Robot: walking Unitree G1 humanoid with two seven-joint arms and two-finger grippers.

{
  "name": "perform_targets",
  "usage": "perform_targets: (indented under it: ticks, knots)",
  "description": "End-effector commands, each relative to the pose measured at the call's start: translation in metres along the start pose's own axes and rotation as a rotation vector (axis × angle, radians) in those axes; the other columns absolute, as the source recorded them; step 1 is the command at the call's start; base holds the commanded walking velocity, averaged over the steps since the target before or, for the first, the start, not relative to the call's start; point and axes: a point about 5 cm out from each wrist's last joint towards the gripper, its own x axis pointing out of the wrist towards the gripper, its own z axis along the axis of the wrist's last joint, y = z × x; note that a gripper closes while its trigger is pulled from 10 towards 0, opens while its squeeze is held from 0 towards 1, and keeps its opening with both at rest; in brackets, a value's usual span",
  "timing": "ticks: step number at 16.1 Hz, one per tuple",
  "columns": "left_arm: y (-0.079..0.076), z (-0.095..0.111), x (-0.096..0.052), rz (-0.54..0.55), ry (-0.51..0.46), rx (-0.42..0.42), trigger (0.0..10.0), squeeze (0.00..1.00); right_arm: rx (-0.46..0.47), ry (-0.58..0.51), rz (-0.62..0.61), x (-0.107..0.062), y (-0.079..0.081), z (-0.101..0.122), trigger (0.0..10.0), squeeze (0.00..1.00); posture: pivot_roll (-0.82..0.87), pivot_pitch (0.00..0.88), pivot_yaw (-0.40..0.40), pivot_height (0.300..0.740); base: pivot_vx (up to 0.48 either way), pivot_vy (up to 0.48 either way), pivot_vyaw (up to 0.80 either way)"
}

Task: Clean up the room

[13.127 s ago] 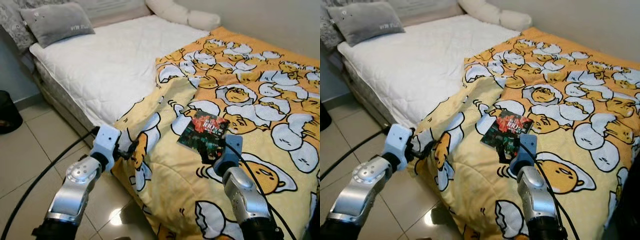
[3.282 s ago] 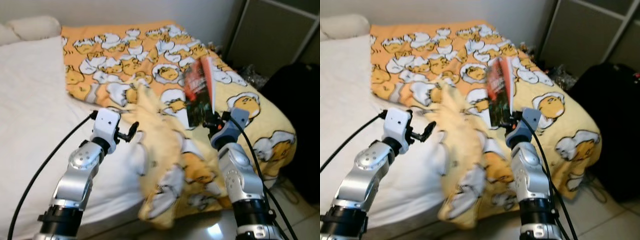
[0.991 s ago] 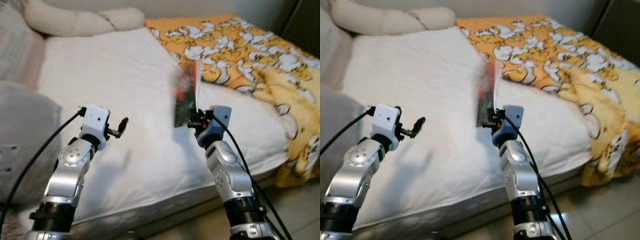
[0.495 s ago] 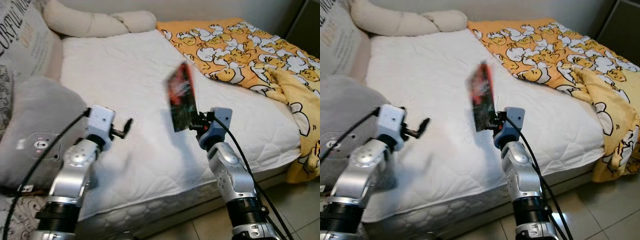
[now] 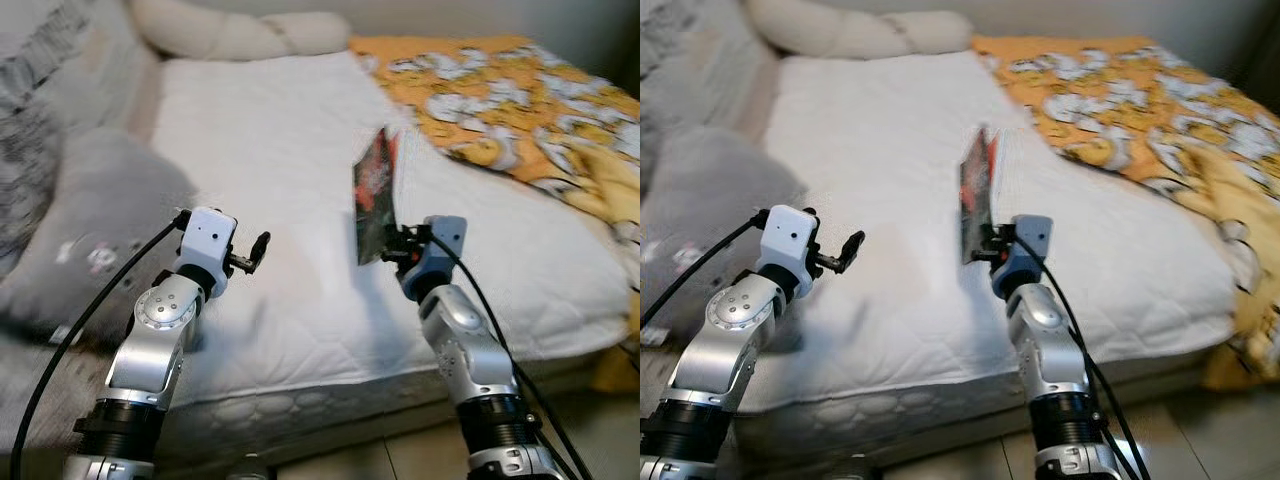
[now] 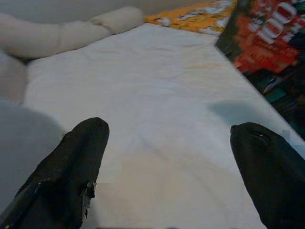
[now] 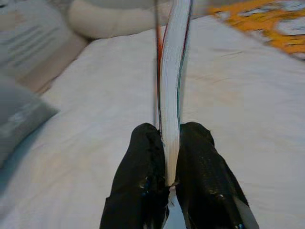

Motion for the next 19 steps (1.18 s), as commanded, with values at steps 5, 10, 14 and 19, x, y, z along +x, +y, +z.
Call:
perform_targets:
  ticks: [5, 10, 14, 19]
  knots:
    - [0.008, 0.003, 0.001, 0.048, -0.006, -0.031, 10.0, 0.16, -0.046, -0.004, 0.069, 0.001, 0.007, 0.005, 10.0, 0.0, 0.12, 0.0, -0.031, 0.74, 0.107, -0.178, 0.77]
    - [0.011, 0.001, 0.002, 0.064, 0.005, -0.045, 10.0, 0.16, -0.022, 0.021, 0.087, 0.0, 0.007, 0.001, 10.0, 0.0, 0.12, 0.0, -0.03, 0.74, 0.352, 0.0, 0.56]
    - [0.012, 0.0, 0.002, 0.069, 0.014, -0.044, 10.0, 0.15, -0.022, 0.024, 0.101, -0.001, 0.006, 0.0, 10.0, 0.0, 0.12, 0.0, -0.029, 0.74, 0.0, 0.0, 0.0]
    - [0.013, 0.0, 0.0, 0.075, 0.015, -0.059, 10.0, 0.09, -0.013, 0.02, 0.09, -0.004, 0.003, 0.001, 10.0, 0.0, 0.13, 0.0, -0.029, 0.74, 0.0, 0.0, 0.0]
